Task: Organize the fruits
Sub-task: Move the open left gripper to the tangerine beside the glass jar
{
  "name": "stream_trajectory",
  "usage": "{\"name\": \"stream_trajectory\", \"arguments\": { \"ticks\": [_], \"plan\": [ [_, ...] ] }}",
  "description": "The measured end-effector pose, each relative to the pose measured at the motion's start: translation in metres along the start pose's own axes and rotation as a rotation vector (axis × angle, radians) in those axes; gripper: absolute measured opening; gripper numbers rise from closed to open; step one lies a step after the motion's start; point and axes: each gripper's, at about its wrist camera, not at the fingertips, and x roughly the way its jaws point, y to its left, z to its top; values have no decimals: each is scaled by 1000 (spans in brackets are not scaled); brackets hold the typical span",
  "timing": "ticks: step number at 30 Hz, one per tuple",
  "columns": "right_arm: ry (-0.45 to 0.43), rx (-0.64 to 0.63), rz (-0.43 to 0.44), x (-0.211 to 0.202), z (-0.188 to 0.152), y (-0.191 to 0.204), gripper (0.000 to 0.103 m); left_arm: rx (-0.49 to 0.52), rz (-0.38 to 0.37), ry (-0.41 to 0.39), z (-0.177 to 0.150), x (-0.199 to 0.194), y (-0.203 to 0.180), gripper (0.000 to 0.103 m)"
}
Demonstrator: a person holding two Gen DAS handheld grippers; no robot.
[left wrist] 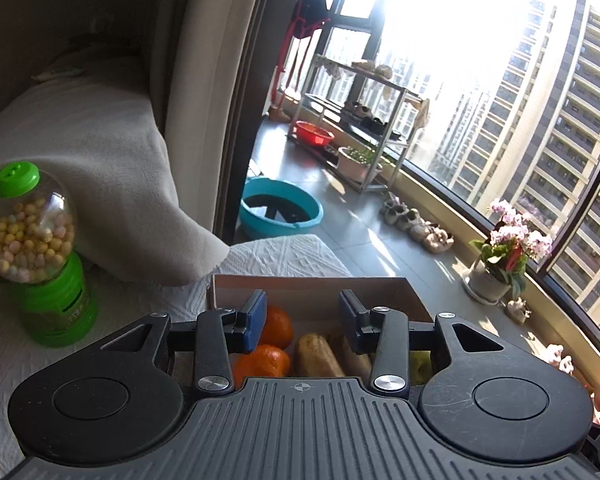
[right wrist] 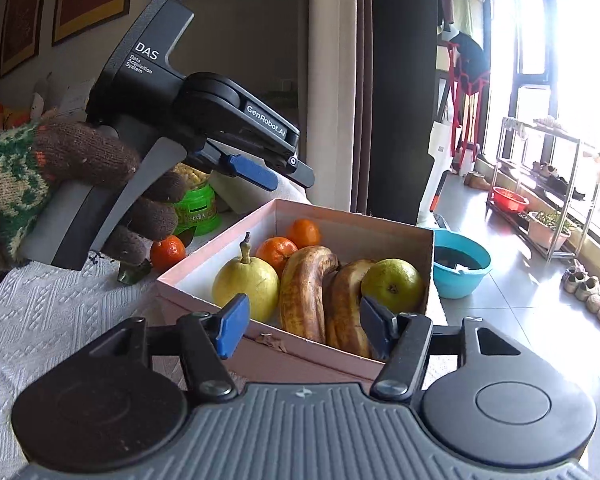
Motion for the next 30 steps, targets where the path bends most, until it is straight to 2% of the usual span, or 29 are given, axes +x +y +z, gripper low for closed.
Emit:
{"name": "stream_trajectory", "arguments": {
  "ticks": [6, 9, 15, 21, 30],
  "plan": [
    [1, -63, -8, 2, 4, 24, 66, -14, 128, -82, -55, -68, 42, 44],
    [1, -72, -15, 4, 11, 36, 68, -22, 200, -58, -89, -105, 67, 44],
    [8, -46, -6, 7, 31, 76, 70, -27, 262, -37, -134, -193, 100, 44],
    [44, -1, 47, 1, 42, 138, 71, -49, 339, -91, -167, -279, 125, 44],
    [83, -161, 79, -24, 48, 250, 71, -36, 451, -179, -231, -395, 150, 44]
  ]
}}
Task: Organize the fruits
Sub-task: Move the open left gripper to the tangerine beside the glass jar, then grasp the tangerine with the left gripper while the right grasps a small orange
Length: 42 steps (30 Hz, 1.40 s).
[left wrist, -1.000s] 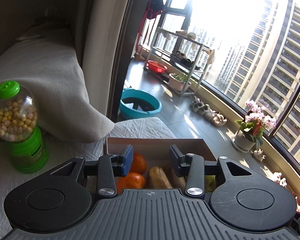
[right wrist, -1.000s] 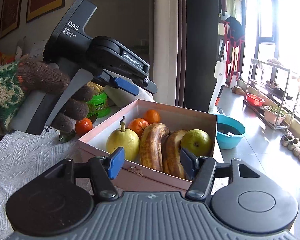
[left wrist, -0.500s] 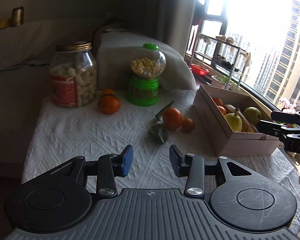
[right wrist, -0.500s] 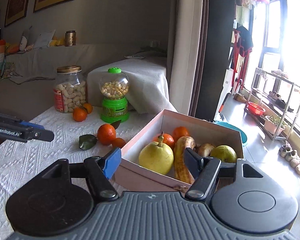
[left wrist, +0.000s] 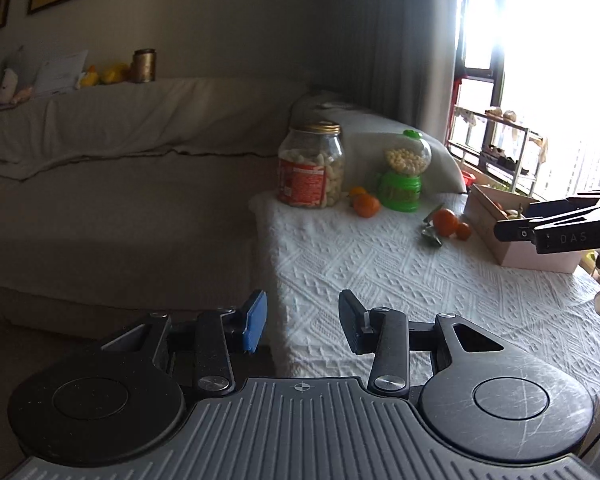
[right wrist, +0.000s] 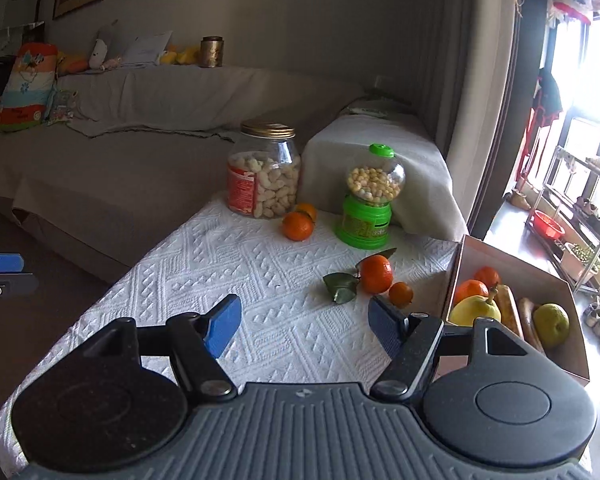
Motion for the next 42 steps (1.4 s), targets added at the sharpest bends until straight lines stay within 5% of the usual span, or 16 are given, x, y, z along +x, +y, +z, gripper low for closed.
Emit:
{"name": "stream_trajectory", "arguments": {
  "ticks": [10, 14, 21, 25, 34, 39, 42],
  "plan": [
    [23, -114, -34, -3, 17, 58, 71, -73, 114, -87, -33, -58, 64, 44],
    [-10, -90, -50, -5, 13, 51, 71, -116, 72, -119, -21, -50, 62, 44],
    [-88, -32, -186, 19, -20, -21, 71, -55, -169, -47, 29, 72, -41, 44],
    [-94, 25, -143, 50, -27, -70, 72, -22, -228, 12, 63, 169, -100, 45],
    [-50, 64, 60, 107, -9, -102, 71, 49, -66, 155, 133, 314, -144, 44],
    [-112, -28, 3, 107, -7, -95, 71, 78, 7, 170, 130, 348, -149, 45],
    [-71, 5, 0, 91, -8, -101, 71, 56, 42, 206, 124, 365, -147, 48]
  ]
}}
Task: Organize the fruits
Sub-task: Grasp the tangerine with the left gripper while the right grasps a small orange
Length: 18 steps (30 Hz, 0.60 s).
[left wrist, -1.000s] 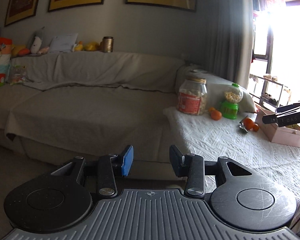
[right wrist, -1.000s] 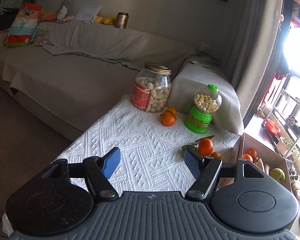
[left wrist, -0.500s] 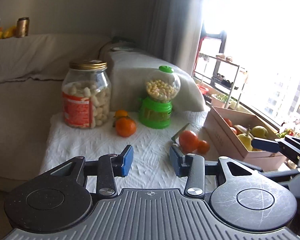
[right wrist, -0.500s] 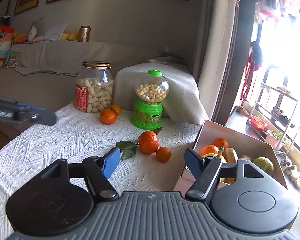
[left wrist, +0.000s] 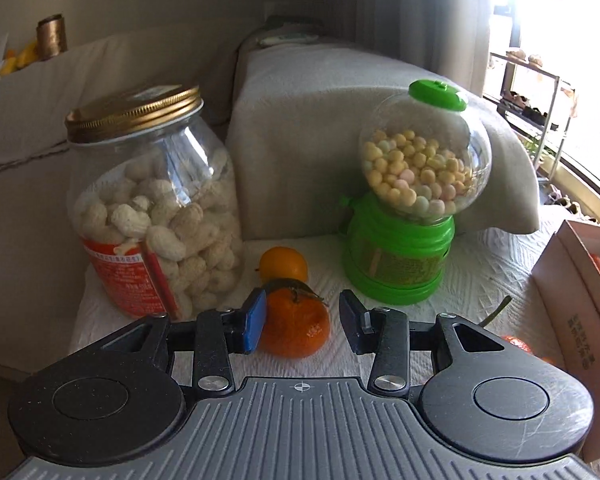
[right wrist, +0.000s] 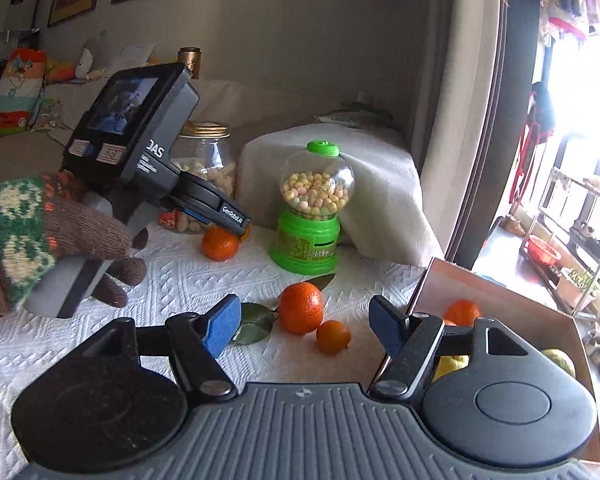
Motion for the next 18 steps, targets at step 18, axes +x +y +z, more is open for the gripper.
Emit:
{"name": "stream_trajectory", "arguments": {
  "ticks": [18],
  "plan": [
    [124, 15, 55, 94, 75, 4, 59, -187, -231, -34, -65, -53, 69, 48]
  ]
}}
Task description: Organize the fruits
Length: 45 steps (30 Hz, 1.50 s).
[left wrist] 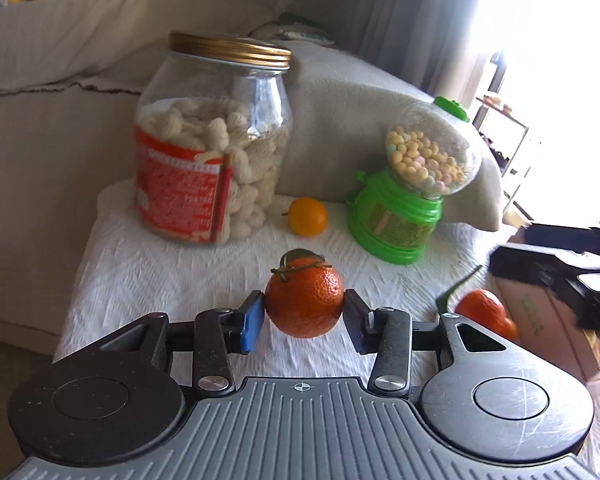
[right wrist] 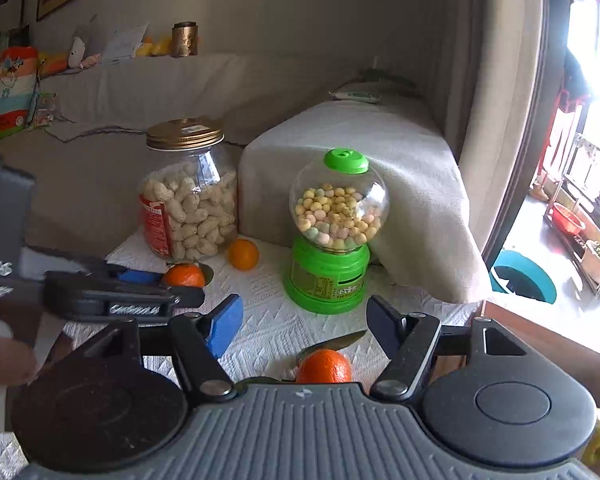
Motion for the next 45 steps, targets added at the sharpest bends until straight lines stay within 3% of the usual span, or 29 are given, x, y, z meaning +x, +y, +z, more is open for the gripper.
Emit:
{"name": "stream_trajectory", "arguments": {
  "ticks": [1, 2, 5, 9, 18, 19, 23, 26, 30, 33, 36, 39, 45],
  "plan": [
    [18, -18, 19, 9, 6, 5, 49, 7, 3, -13, -8, -8, -2, 48],
    [36, -38, 37, 19, 13, 13, 47, 12, 2, -22, -15, -13, -2, 48],
    [70, -99, 61, 54, 34, 40, 47, -15, -38, 5, -23, -11, 2, 48],
    [121, -175, -2, 101, 53, 66, 47, -3, -40, -2, -26, -12, 3, 48],
    [228, -231, -33, 161, 45, 84, 40, -47, -85, 2, -28, -13, 13, 48],
    [225, -227, -30, 161, 43, 83, 33, -46, -86, 2, -28, -13, 13, 48],
    [183, -213, -22, 130, 40, 76, 32, -37, -89, 1, -28, -11, 13, 48],
    [152, -115, 56, 71, 32, 55, 32, -25, -82, -4, -29, -11, 10, 48],
    [93, -63, 104, -17, -5, 28, 32, 17, -61, -21, -30, -20, -8, 48],
    [71, -41, 91, -69, -40, 4, 32, 66, -109, -30, -37, -36, -37, 48],
    [74, -7, 62, -109, -80, -18, 32, 95, -217, 36, -61, -49, -79, 48],
    [96, 46, 43, -136, -123, -36, 32, 152, -267, 119, -89, -59, -121, 48],
    [132, 223, 86, -155, -191, -65, 32, 260, -255, 191, -118, -62, -171, 48]
  ]
}}
